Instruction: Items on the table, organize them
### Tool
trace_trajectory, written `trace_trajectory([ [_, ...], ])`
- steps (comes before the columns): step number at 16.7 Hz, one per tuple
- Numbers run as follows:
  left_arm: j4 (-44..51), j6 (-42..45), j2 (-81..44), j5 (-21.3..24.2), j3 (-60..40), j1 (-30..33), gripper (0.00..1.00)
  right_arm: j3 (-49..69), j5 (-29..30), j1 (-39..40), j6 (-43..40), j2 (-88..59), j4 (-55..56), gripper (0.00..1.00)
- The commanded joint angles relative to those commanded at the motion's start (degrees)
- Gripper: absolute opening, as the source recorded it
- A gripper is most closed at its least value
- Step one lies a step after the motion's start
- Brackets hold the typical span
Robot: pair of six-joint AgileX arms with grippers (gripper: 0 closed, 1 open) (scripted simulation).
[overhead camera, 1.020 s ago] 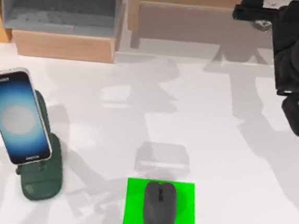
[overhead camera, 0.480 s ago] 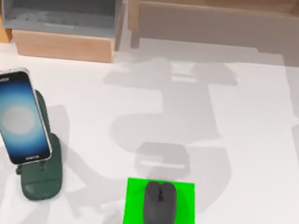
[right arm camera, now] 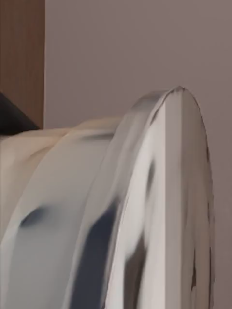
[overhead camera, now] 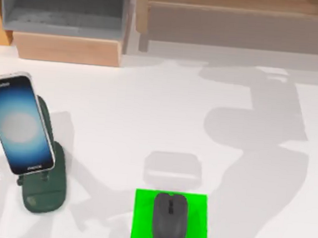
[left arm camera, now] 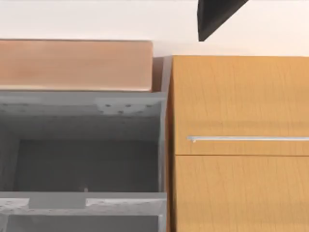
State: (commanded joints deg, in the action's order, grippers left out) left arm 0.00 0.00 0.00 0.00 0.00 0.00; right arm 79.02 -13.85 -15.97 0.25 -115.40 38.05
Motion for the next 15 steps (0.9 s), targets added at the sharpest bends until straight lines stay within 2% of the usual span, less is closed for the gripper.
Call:
trace_trajectory([
  [15,0.0,0.0,0.0,0.0,0.0,0.0,1.0,0.7,-0.9,-0.9,0.2,-0.8,-0.9,0.0],
])
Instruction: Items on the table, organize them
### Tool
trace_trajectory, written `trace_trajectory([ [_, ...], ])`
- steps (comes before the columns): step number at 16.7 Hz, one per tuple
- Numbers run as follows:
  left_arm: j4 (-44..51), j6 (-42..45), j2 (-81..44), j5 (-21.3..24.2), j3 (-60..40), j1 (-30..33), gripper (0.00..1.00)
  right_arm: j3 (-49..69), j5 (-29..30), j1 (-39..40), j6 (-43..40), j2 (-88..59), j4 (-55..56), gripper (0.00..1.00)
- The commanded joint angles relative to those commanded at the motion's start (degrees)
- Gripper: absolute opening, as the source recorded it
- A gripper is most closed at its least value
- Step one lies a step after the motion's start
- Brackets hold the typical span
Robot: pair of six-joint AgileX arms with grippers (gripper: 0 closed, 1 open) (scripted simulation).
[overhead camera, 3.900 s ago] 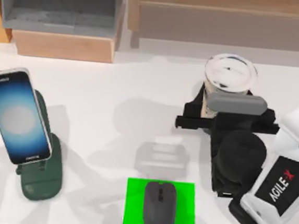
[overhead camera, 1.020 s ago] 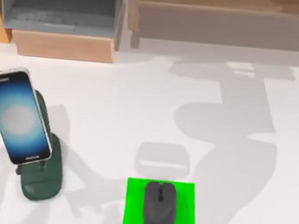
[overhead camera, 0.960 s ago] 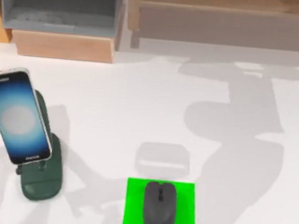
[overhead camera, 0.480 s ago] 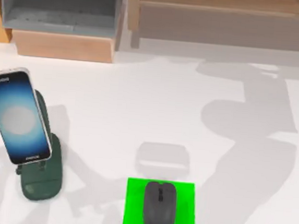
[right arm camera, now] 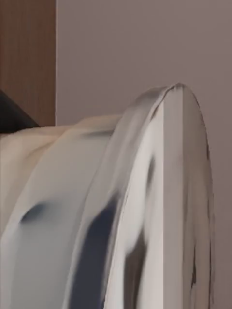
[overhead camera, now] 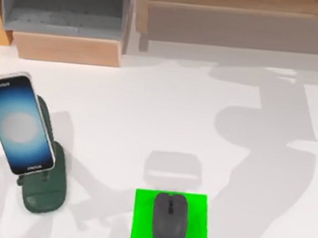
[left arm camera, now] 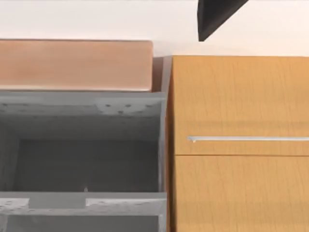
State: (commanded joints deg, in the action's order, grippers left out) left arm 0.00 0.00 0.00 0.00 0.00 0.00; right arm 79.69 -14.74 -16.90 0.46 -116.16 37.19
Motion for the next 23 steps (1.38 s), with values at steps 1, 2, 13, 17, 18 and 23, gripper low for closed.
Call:
trace_trajectory([
  [1,0.0,0.0,0.0,0.0,0.0,0.0,1.0,0.0,-0.1,0.0,0.1,-0.1,0.0,0.0],
  [2,0.0,0.0,0.0,0.0,0.0,0.0,1.0,0.0,-0.1,0.0,0.1,-0.1,0.0,0.0],
  [13,0.0,0.0,0.0,0.0,0.0,0.0,1.0,0.0,-0.1,0.0,0.1,-0.1,0.0,0.68],
  [17,0.0,0.0,0.0,0.0,0.0,0.0,1.0,0.0,-0.1,0.0,0.1,-0.1,0.0,0.98],
  [18,0.0,0.0,0.0,0.0,0.0,0.0,1.0,0.0,-0.1,0.0,0.1,-0.1,0.0,1.0],
  [23,0.0,0.0,0.0,0.0,0.0,0.0,1.0,0.0,-0.1,0.0,0.1,-0.1,0.0,1.0],
])
